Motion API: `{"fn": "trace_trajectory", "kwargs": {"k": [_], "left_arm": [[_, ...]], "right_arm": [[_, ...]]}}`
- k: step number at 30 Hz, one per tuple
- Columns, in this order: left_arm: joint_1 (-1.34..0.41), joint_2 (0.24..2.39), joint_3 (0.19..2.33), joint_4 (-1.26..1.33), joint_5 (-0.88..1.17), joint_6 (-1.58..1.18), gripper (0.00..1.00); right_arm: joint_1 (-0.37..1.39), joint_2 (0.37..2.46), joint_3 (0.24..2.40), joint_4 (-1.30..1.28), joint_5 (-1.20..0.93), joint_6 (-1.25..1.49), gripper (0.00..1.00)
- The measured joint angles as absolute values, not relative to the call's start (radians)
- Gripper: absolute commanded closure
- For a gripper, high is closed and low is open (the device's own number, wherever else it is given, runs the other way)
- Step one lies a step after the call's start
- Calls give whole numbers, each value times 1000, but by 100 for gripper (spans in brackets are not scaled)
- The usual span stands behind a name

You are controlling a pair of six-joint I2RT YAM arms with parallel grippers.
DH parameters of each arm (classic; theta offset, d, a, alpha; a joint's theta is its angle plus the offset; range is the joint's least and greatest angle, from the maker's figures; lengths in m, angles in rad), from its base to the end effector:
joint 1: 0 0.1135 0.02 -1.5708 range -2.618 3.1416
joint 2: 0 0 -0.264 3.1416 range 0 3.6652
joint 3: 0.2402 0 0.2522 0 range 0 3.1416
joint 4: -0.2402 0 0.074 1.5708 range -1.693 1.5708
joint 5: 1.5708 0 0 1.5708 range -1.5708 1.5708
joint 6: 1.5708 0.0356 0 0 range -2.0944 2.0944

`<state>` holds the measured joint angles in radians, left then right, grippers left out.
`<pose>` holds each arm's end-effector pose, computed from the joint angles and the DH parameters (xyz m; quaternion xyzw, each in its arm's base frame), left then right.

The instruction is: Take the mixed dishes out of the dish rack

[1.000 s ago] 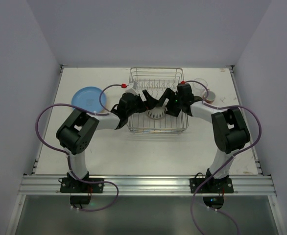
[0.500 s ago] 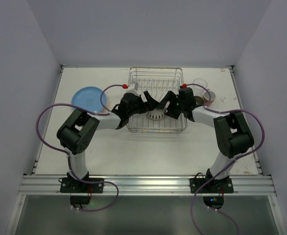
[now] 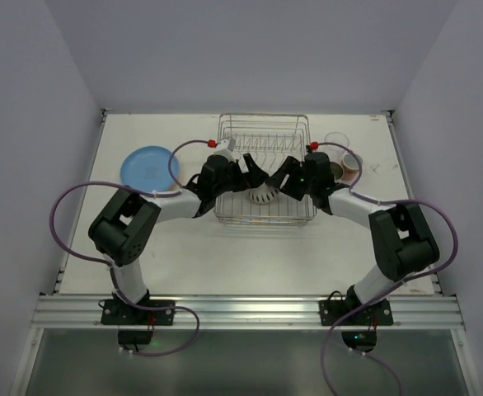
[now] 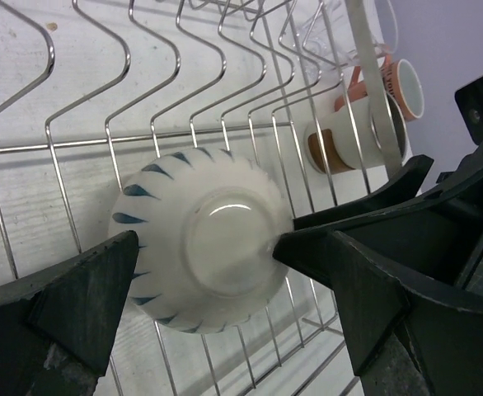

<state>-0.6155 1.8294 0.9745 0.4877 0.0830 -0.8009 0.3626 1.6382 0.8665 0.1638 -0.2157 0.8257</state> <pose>0.3214 -0.2309 0.1840 -0.0528 0.8222 -0.3939 0.4074 0.3194 0.1293 0.1870 0.1537 0.8691 0.3368 0.3281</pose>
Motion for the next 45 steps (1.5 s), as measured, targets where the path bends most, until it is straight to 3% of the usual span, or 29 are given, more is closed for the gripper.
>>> {"fn": "trace_trajectory", "kwargs": {"k": [9, 15, 17, 45], "left_arm": [[-616, 1753, 974, 480, 108, -794, 0], [-616, 1748, 974, 463, 108, -788, 0], [-616, 1750, 976, 455, 108, -784, 0], [-624, 1823, 981, 456, 81, -801, 0]], "right_arm": [[363, 1571, 810, 279, -204, 813, 36], [363, 1577, 828, 257, -207, 810, 13], [363, 1592, 859, 222, -201, 803, 11], [364, 1741, 1010, 2, -199, 767, 9]]}}
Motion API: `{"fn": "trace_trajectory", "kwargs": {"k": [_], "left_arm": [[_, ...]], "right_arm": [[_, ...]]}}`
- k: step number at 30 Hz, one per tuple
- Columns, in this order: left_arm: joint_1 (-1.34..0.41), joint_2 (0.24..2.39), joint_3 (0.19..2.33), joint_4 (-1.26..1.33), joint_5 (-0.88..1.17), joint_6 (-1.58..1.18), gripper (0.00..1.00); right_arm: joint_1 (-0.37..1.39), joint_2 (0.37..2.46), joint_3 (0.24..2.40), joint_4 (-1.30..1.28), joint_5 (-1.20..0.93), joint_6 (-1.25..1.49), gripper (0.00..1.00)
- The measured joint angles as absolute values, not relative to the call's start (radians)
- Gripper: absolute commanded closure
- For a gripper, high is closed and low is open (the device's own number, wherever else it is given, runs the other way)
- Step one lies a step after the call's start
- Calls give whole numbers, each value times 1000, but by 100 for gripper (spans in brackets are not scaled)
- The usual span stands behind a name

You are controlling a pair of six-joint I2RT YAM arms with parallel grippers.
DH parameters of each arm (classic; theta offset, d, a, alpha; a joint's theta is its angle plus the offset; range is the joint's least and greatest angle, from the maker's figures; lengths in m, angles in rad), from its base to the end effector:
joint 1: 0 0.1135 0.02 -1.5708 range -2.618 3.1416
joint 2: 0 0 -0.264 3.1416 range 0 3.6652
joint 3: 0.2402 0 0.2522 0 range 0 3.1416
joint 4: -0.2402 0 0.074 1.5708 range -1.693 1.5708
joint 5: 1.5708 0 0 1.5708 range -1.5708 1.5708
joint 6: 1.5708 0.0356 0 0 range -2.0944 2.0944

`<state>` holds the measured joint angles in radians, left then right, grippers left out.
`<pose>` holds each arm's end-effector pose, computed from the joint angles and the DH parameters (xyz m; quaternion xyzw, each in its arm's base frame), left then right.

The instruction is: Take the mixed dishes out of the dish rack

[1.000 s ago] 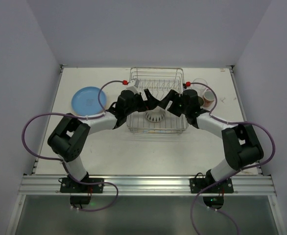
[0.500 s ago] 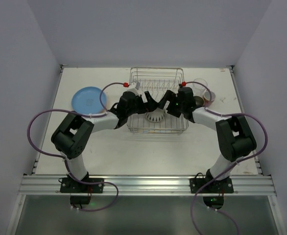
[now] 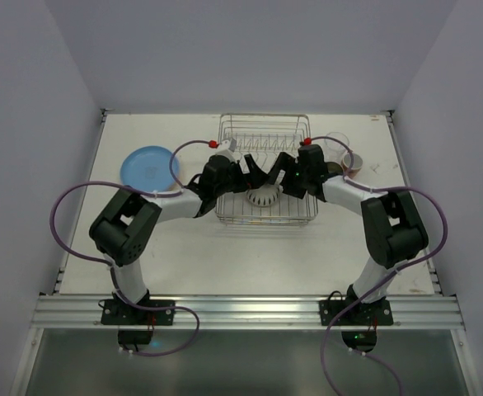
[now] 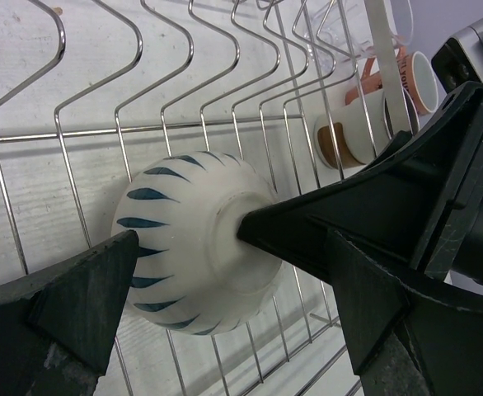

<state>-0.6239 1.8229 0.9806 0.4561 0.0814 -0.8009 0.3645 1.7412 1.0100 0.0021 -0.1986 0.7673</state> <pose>0.3190 -0.2332 0.1851 -0.0506 0.8277 -0.3902 0.4001 0.3417 0.1379 0.1822 0.1420 0.8980 0.2943 0.2946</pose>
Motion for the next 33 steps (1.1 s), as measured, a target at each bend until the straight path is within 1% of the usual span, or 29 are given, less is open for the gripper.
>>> {"fn": "trace_trajectory", "kwargs": {"k": [10, 14, 19, 21, 29, 32, 33], "left_arm": [[-631, 1849, 997, 472, 65, -809, 0], [-631, 1859, 1000, 485, 62, -817, 0], [-631, 1869, 1003, 498, 59, -823, 0], [-631, 1872, 1003, 504, 59, -826, 0], [-632, 1885, 987, 549, 47, -839, 0], [-632, 1888, 984, 561, 45, -850, 0], [-632, 1888, 984, 561, 45, -854, 0]], "right_arm": [[350, 1750, 1034, -38, -212, 767, 9], [339, 1766, 1042, -35, -247, 778, 9], [324, 1783, 1043, -17, -306, 809, 16], [322, 1786, 1042, -9, -317, 818, 20], [318, 1786, 1019, 27, -345, 846, 25], [318, 1777, 1011, 28, -344, 847, 30], [318, 1771, 1008, 22, -343, 847, 36]]}}
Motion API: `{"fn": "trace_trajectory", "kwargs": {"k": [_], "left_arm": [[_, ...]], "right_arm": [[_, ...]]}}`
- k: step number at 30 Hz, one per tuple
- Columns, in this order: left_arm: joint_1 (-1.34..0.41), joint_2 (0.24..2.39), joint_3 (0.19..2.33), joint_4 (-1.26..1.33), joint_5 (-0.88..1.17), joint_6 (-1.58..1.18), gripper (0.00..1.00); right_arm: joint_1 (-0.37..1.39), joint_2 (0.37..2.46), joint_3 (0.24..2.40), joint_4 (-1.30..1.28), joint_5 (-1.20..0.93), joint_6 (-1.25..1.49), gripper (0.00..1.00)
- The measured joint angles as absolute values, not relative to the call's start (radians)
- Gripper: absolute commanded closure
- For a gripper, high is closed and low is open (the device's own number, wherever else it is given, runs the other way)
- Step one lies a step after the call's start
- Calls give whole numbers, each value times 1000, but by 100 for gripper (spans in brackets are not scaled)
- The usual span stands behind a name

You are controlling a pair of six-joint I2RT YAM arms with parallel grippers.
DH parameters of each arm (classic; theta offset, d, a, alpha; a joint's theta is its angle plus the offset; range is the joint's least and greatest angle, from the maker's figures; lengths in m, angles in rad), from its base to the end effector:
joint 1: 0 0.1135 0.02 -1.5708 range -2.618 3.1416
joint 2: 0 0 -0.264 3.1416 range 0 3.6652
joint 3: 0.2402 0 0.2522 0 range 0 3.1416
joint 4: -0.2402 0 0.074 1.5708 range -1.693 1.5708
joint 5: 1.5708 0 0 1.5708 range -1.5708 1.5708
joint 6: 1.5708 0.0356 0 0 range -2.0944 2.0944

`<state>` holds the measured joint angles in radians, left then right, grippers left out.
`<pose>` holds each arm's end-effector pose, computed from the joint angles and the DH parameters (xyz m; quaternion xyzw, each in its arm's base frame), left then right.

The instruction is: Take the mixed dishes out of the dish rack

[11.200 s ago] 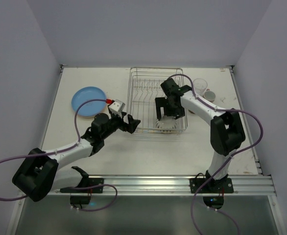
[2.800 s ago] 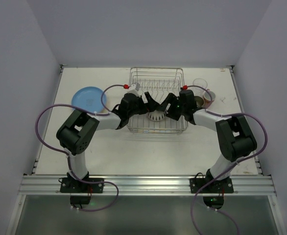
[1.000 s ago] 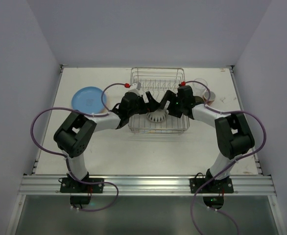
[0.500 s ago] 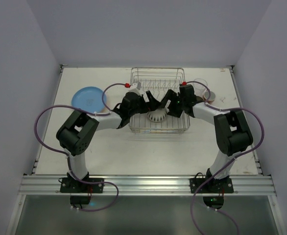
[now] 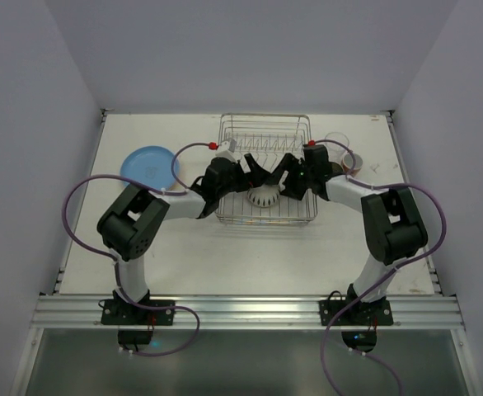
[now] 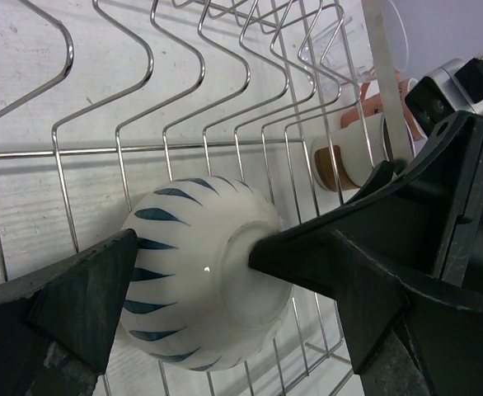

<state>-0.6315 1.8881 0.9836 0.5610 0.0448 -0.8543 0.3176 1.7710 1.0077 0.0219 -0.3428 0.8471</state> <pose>0.3252 -0.2399 0.1719 -0.0780 0.8137 -0.4029 0.4116 0.3480 0.1270 0.1736 0.1697 0.8884 0.3487 0.2457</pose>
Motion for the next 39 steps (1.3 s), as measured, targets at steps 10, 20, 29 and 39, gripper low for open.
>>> {"fn": "trace_trajectory", "kwargs": {"k": [10, 20, 29, 39], "left_arm": [[-632, 1905, 951, 657, 47, -923, 0], [-631, 1904, 951, 665, 60, -942, 0], [-631, 1892, 947, 670, 71, -952, 0], [-603, 1816, 946, 650, 120, -955, 0]], "right_arm": [[319, 1721, 988, -30, -352, 851, 75], [322, 1654, 960, -59, -363, 844, 94], [326, 1620, 909, -13, -385, 844, 100], [331, 1543, 858, 71, -408, 818, 100]]}}
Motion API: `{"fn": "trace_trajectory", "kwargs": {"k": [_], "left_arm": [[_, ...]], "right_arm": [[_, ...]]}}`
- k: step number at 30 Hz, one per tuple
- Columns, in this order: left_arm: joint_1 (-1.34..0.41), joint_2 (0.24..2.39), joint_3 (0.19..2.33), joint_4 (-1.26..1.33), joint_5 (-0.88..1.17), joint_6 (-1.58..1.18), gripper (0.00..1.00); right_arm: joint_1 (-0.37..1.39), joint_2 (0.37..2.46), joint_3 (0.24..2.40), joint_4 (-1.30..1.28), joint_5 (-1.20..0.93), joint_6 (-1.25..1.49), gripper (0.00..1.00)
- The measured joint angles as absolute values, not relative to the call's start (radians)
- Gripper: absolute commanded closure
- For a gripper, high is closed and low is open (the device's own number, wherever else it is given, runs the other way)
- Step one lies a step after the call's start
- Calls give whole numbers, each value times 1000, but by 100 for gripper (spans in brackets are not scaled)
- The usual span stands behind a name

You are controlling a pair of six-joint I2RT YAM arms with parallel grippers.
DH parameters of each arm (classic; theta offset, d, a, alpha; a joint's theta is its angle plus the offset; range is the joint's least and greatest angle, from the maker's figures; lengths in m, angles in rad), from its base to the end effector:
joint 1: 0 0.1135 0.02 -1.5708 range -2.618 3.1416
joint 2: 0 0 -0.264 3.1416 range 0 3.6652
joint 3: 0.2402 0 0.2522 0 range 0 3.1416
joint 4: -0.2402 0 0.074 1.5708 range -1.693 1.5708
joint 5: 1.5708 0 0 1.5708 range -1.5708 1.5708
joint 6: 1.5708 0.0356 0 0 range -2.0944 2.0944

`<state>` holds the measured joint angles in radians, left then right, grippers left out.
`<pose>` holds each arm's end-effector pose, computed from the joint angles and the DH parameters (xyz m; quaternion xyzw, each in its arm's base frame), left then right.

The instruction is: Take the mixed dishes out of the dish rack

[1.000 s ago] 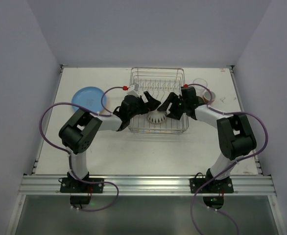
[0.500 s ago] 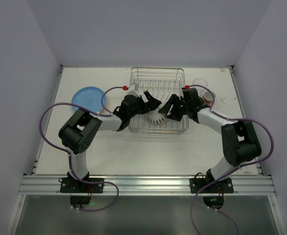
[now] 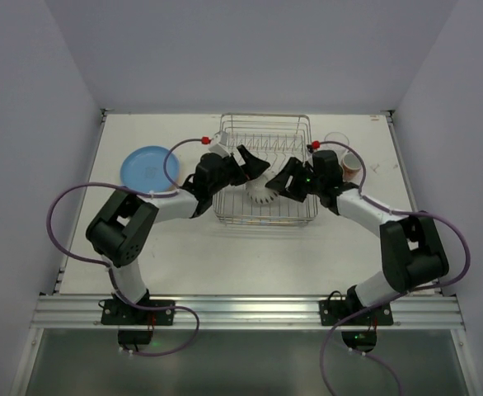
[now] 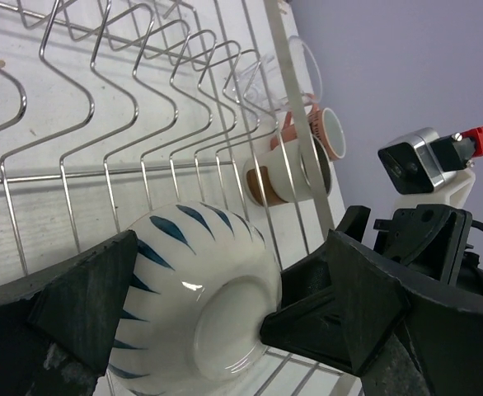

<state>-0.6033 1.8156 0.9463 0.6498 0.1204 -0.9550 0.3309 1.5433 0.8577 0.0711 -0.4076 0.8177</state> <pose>0.3225 -0.2274 0.1974 -0.0992 0.7735 -0.4721 0.4112 0.3052 0.1197 0.2072 0.1192 0.8663 0.3957 0.2807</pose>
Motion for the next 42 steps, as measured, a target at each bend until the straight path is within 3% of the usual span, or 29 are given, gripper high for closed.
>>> {"fn": "trace_trajectory", "kwargs": {"k": [20, 30, 42], "left_arm": [[-576, 1748, 987, 570, 266, -947, 0], [-556, 1751, 987, 559, 328, -952, 0], [-554, 1871, 1011, 612, 385, -1014, 0]], "right_arm": [[408, 1286, 847, 17, -167, 556, 100], [442, 1298, 879, -25, -130, 503, 100], [597, 1333, 921, -100, 72, 386, 100]]}}
